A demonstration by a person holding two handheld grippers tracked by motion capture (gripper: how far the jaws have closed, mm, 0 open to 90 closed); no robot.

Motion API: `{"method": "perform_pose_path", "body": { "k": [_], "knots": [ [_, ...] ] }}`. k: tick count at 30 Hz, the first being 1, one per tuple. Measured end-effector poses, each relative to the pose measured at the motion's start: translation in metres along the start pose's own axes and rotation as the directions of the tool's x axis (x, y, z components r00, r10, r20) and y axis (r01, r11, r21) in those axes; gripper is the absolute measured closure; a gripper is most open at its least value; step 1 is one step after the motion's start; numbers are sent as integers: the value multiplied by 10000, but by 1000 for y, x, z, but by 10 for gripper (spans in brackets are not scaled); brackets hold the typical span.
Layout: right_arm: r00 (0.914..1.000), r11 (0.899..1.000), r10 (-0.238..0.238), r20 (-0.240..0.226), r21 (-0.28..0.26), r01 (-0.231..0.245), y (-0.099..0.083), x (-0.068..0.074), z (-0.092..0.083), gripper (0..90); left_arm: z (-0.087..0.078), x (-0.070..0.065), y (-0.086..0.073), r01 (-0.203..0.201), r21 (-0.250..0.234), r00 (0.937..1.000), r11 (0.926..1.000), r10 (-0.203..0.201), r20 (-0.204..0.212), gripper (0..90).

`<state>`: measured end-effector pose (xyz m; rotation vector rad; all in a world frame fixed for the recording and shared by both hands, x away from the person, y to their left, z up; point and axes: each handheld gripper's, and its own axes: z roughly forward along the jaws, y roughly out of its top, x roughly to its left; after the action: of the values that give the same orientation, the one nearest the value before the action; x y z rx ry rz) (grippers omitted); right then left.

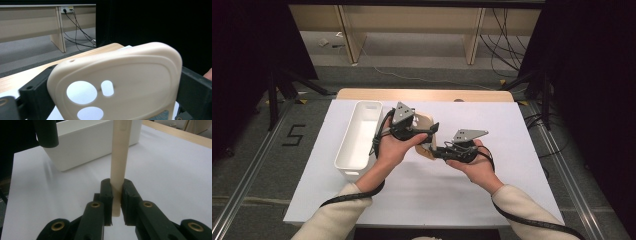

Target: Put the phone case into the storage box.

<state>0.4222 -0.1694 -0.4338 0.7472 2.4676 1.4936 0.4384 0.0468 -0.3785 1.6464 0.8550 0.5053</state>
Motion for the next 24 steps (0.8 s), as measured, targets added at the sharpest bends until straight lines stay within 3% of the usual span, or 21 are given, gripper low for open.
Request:
{"method": "perform_pose_path", "body": {
  "k": [8,16,19,24],
  "knots": [
    [10000,10000,-32,89,-68,33,-1,0,0,810,-1,1,1,52,-64,9999,10000,-51,127,72],
    [9998,9996,-51,181,-275,56,-1,1,0,779,-3,-1,4,-217,-189,9996,9996,220,154,85],
    [9998,9995,50,189,-308,-44,-1,2,0,658,-5,0,6,-424,-251,9991,9988,427,77,88],
    [9968,9975,590,547,-433,-566,-1,1,-2,344,-7,4,8,-479,-345,9989,9983,479,2,90]
  ]
}}
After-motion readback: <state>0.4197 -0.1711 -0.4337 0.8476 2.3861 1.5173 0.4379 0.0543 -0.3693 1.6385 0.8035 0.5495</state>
